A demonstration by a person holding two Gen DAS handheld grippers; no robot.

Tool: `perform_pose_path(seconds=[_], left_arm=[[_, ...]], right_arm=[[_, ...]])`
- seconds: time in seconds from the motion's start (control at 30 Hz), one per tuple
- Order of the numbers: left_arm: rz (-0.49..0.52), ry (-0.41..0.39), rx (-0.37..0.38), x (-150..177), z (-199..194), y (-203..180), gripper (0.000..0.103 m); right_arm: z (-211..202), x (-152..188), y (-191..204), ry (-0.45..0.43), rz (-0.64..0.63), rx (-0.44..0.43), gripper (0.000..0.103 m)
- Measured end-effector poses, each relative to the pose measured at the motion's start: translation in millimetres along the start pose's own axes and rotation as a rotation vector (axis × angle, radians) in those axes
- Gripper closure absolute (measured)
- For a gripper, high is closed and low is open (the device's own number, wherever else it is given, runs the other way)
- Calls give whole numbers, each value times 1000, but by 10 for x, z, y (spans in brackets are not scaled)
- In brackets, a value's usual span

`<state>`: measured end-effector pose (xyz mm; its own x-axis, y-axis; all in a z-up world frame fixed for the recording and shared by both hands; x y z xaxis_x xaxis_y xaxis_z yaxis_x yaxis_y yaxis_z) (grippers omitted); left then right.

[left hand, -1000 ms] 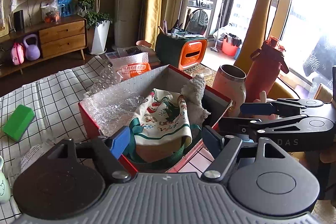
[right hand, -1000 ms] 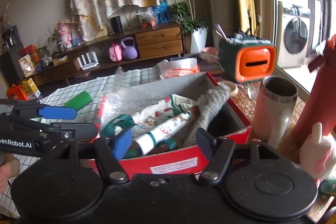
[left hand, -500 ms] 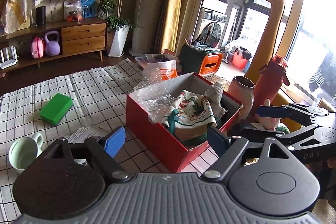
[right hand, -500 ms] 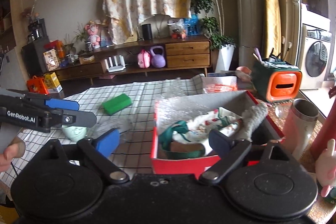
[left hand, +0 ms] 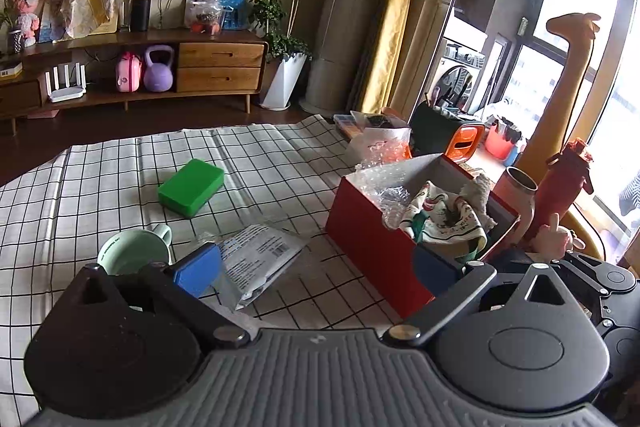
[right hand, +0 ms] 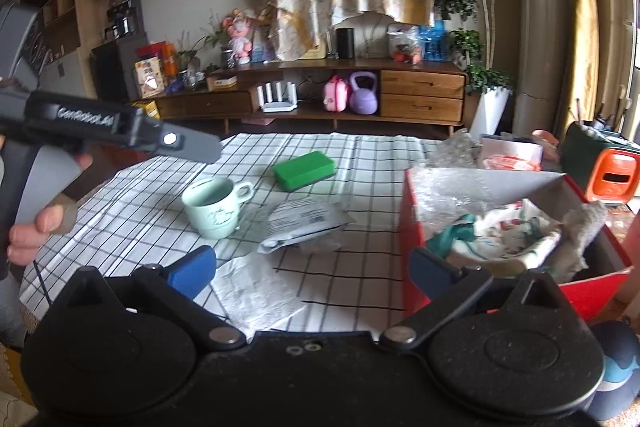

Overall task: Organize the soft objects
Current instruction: 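Withdraw both tools from the red box back over the table, then close right tool on the white paper napkin while left tool grasps the printed plastic packet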

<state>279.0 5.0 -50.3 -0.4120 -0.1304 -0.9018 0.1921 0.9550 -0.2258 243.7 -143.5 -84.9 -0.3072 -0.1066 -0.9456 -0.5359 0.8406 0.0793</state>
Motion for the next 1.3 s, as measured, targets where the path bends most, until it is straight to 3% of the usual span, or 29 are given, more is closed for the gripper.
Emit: perform_pose_path(seconds=[0.3,0.43,0.63,0.9,1.3], left_arm=[[26,13,-44,176,225,337,0],[46,55,-15,305,406,395,0],[99,85,48,466,678,384,0],[197,140,67,625,1107,390,0],[248,206,40,805,1637,469,0]], right_arm=[[355,329,423,77,-23,-87,1],[541,498,547,110,-52,-108,1],[783,681,598,160,-69,-146,3],[1097,879,577,208,-93,-184,9],[1450,1097,708,246,-153,-264,11]])
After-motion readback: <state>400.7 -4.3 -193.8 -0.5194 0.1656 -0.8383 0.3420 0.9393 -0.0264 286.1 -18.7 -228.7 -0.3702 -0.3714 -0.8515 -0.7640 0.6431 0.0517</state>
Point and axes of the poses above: each gripper's, at about its wrist camera, not at the fingertips, and z roughly the way its jaws point, y to its left, x to its underside, the point moved 10 cm from there along z, roughly the way its jaws point, and after that the axes turned 13 degrees about -y, right-handed, at the moved point
